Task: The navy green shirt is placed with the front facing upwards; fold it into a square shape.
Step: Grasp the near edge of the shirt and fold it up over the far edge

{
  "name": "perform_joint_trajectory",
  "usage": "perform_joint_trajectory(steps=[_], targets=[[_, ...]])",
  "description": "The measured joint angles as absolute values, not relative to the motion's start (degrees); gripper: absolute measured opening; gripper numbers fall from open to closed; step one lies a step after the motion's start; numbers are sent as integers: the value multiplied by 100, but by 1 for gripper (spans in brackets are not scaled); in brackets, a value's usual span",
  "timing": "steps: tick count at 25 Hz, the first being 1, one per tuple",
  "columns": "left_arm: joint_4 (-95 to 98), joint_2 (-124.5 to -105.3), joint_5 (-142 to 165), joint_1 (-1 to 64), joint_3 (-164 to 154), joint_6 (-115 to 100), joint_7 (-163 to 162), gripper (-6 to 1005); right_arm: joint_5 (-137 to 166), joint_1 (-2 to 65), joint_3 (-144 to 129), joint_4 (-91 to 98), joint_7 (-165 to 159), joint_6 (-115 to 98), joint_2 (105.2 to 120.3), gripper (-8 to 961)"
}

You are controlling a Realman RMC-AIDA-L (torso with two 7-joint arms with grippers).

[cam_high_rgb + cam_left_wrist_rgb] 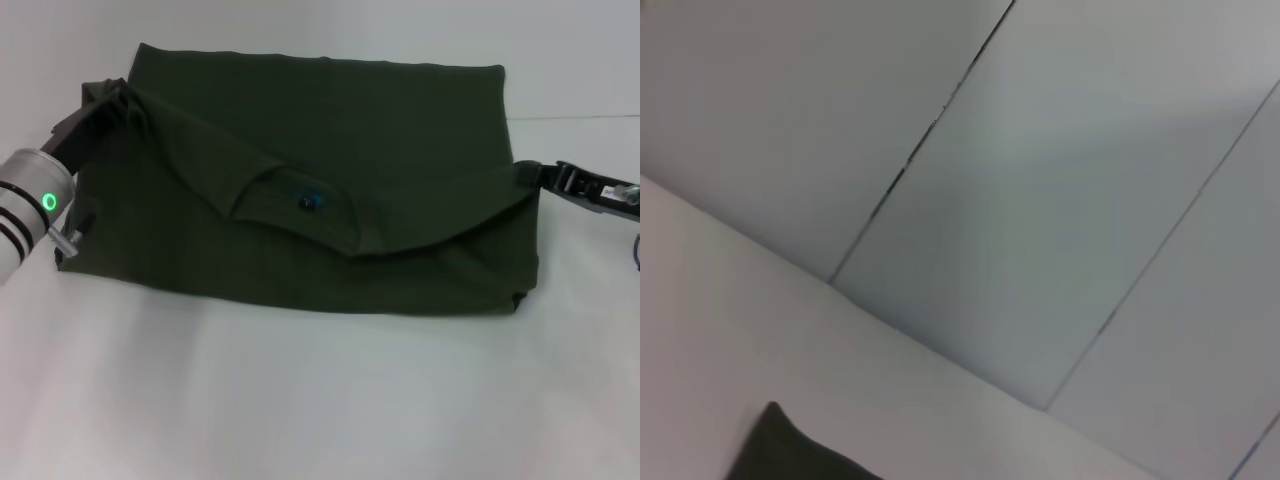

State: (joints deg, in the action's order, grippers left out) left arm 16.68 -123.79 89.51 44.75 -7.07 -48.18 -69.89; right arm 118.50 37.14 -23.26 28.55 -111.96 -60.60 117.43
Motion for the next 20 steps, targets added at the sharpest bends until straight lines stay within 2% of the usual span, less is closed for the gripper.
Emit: perform_joint_trajectory(steps=[6,18,20], targets=[[1377,-12390,8384,4492,-704,-4720,-6224,65,11849,3779,-2502,2850,-11193,-5628,11849,147],[1180,-12415,8072,4587,-711,-4790,-5476,75,11718,3755,-2481,2821,-11222,-5476,11874,167],[1149,-12421,7871,4587,-707,-4766,-5462,148,11650,3728,-2489,2817,-11200,-5477,11874,170]])
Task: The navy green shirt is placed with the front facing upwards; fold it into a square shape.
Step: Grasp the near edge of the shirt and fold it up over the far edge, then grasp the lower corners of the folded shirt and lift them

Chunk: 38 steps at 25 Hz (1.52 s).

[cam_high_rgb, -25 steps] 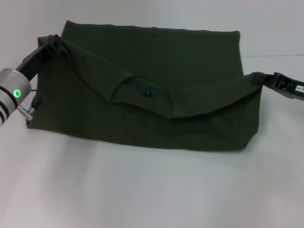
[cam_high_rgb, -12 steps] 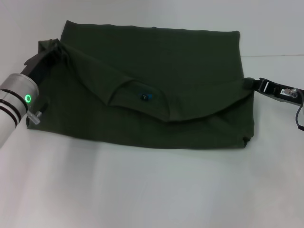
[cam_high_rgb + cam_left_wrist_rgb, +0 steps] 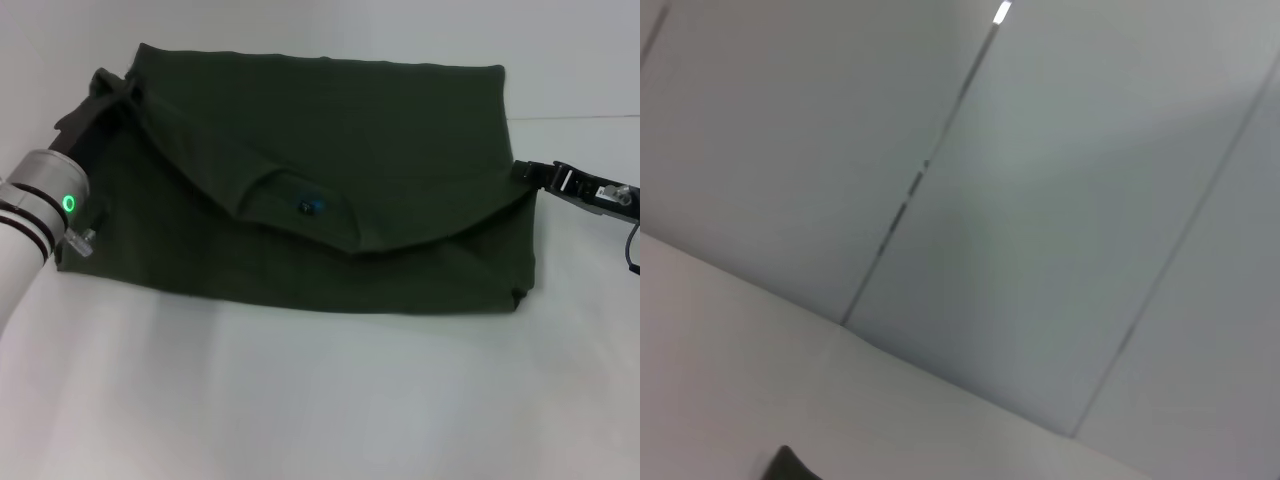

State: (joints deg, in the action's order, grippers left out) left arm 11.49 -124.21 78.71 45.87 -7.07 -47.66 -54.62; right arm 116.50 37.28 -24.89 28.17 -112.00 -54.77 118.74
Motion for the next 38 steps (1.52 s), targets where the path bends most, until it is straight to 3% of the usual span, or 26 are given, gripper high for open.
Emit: perform_joint_trajectory(steps=[4,7,11,12,18,22,31,38], targets=[[1103,-12406,7634,4564,-714,-4703,-5442,309,11600,3682,-2455,2810,-11195,-5478,11873,177],[1103,-12403,7631,4552,-730,-4591,-5403,463,11492,3636,-2451,2810,-11192,-5495,11863,406],[1102,-12400,7629,4490,-731,-4569,-5427,729,11354,3569,-2456,2813,-11187,-5553,11824,588],[1101,-12397,7628,4467,-726,-4569,-5447,738,11290,3540,-2456,2823,-11187,-5584,11817,633],[1173,-12313,7680,4232,-959,-4641,-6283,789,10742,3273,-2454,2868,-11170,-5842,11741,691],[1526,-12182,7722,3884,-2119,-4880,-7621,823,10208,2935,-2439,2877,-11095,-6147,11627,688],[3382,-11883,10081,3007,-3251,-6562,-11278,824,10322,2378,-2537,2831,-11205,-7962,11062,681],[3699,-11598,11637,3087,-2243,-8059,-12042,823,11070,2474,-2540,2844,-11338,-8693,11034,679]])
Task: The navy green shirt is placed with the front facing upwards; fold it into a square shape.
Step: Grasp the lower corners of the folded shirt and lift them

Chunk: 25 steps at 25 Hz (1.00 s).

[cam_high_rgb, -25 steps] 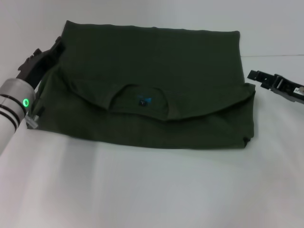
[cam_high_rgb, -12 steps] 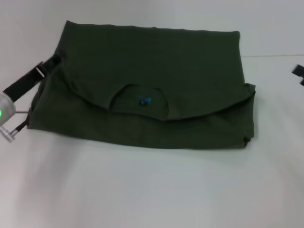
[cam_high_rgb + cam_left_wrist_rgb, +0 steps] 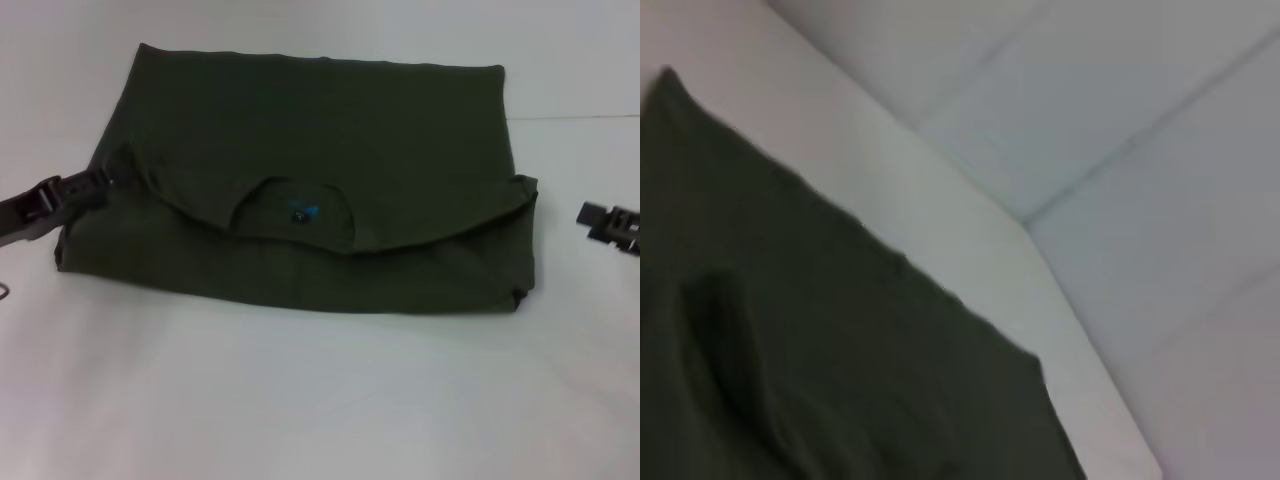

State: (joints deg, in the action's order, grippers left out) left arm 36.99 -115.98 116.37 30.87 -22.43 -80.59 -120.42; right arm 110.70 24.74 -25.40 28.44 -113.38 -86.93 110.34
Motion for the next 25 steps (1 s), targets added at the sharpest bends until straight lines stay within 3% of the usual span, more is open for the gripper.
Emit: perform_joint_trajectory(steps=[5,16,25], targets=[[3967,-11517,12254,3150,-2126,-8086,-12309,824,11241,2504,-2632,2874,-11291,-8773,11086,680],[3682,-11623,12466,3278,-2849,-5863,-12136,823,11329,2569,-2816,2843,-11179,-8584,11185,680],[3437,-11598,12625,3363,-2990,-5689,-12077,824,11365,2607,-2836,2824,-11144,-8556,11200,680]])
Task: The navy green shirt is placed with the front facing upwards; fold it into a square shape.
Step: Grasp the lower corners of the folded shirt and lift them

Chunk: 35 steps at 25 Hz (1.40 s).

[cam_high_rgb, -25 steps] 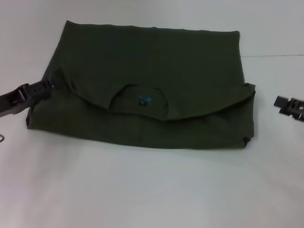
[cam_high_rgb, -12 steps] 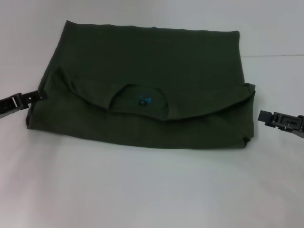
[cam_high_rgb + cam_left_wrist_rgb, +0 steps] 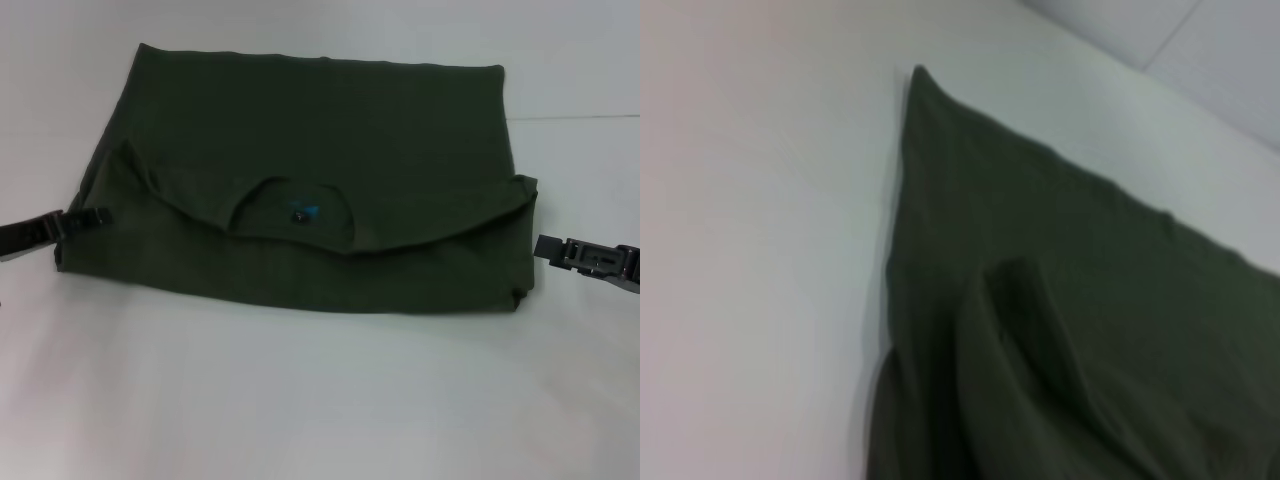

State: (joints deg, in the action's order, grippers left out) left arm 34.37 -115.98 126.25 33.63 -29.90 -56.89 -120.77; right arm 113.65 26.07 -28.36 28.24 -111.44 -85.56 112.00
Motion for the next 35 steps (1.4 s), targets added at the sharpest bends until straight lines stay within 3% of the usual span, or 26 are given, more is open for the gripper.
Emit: perform_joint_trajectory(steps=[19,24,30,35], targets=[[3389,-11612,13020,3468,-3224,-5662,-12267,811,11373,2647,-2880,2821,-11144,-8488,11198,678],[3395,-11622,13253,3495,-3301,-5621,-12270,761,11373,2646,-2883,2821,-11144,-8480,11202,678],[3420,-11637,13297,3496,-3298,-5545,-12282,555,11373,2649,-2883,2846,-11166,-8480,11206,677],[3426,-11637,13298,3493,-3307,-5485,-12206,311,11377,2678,-3041,2882,-11294,-8521,11139,677]])
